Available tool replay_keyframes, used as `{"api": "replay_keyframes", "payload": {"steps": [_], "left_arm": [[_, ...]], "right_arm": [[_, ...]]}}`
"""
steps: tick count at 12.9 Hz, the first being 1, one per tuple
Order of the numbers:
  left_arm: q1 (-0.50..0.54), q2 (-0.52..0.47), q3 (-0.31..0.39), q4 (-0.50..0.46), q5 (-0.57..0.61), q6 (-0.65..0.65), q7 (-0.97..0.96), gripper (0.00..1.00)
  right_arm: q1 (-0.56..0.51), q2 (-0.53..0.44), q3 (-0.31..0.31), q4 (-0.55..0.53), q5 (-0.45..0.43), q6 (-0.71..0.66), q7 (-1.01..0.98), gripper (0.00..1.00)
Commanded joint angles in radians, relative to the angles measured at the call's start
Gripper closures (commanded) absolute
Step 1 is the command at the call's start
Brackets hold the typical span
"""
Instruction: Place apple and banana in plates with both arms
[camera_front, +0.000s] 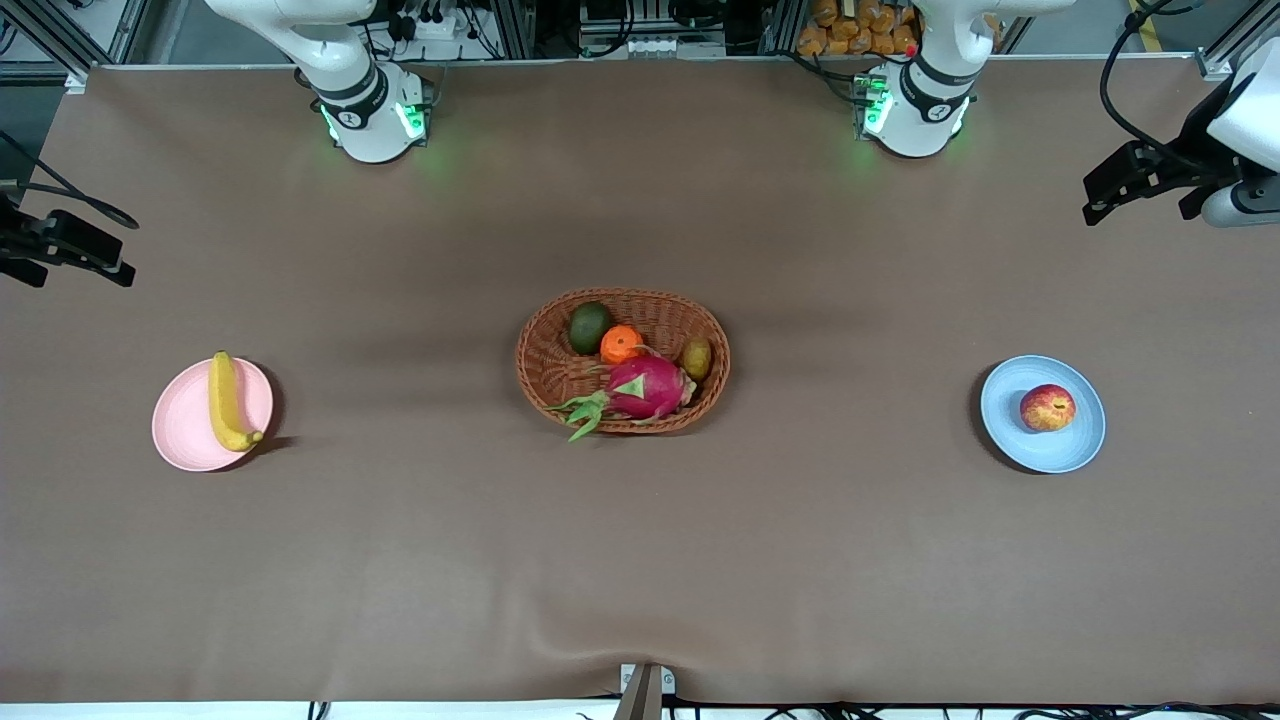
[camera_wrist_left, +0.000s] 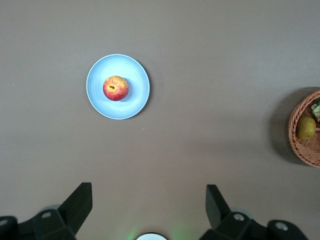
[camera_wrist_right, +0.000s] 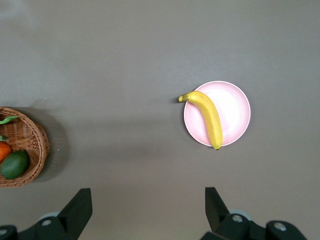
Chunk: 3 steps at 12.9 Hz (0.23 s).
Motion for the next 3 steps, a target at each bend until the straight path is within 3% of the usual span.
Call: {"api": "replay_keyframes", "payload": {"steps": [1,3], "left_arm": [[0.005,0.002,-0.001,0.019,-0.021,-0.019,0.011,0.00],[0.007,0.002,0.000,0.019,-0.021,-0.019,0.011,0.00]], "right_arm": [[-0.022,-0.028,0.025,-0.029,-0.011,0.012,-0.018,0.00],[-0.022,-0.028,0.025,-0.029,-0.011,0.010,-0.020,0.00]]}}
